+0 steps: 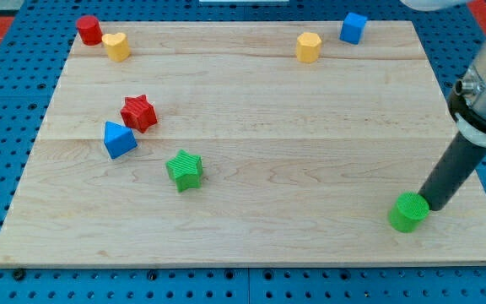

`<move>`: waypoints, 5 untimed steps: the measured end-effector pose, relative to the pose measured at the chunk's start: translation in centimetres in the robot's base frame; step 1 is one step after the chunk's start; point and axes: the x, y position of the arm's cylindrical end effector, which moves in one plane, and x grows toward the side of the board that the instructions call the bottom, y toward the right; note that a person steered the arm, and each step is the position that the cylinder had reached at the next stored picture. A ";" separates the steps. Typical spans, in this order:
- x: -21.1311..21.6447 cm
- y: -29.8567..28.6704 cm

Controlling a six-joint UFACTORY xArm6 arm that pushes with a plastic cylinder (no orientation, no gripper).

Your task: Move the green circle towards the bottom right of the board

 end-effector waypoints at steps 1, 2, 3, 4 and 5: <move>-1.4 -1.7; -4.6 -5.0; -3.7 -7.0; -1.9 -7.1; -0.7 -6.2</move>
